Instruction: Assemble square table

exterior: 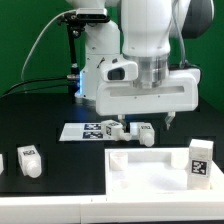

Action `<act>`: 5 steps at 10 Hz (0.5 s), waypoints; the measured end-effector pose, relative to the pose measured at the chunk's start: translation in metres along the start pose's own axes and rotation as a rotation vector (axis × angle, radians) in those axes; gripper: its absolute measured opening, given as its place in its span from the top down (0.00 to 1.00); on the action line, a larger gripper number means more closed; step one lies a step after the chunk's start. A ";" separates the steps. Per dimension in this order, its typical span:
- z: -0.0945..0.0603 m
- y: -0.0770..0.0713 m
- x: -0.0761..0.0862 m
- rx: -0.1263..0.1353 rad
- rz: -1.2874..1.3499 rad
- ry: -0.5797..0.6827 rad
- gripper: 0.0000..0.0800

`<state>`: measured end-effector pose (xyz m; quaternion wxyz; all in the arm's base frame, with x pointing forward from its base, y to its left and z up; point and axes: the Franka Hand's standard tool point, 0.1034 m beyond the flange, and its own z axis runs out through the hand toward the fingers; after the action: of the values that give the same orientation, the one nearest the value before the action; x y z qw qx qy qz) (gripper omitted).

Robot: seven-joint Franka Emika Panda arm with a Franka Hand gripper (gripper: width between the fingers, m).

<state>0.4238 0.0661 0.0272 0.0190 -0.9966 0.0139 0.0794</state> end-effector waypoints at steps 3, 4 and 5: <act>0.000 0.001 0.000 -0.001 0.000 0.000 0.19; -0.003 -0.001 0.003 0.006 -0.005 -0.014 0.19; -0.001 -0.005 0.001 0.004 0.019 -0.009 0.19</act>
Offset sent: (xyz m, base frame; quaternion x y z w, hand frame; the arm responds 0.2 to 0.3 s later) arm 0.0159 0.0029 0.0137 0.0148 -0.0332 -0.0437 0.9984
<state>0.4251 0.0712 0.0285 0.0206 -0.9960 0.0234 0.0840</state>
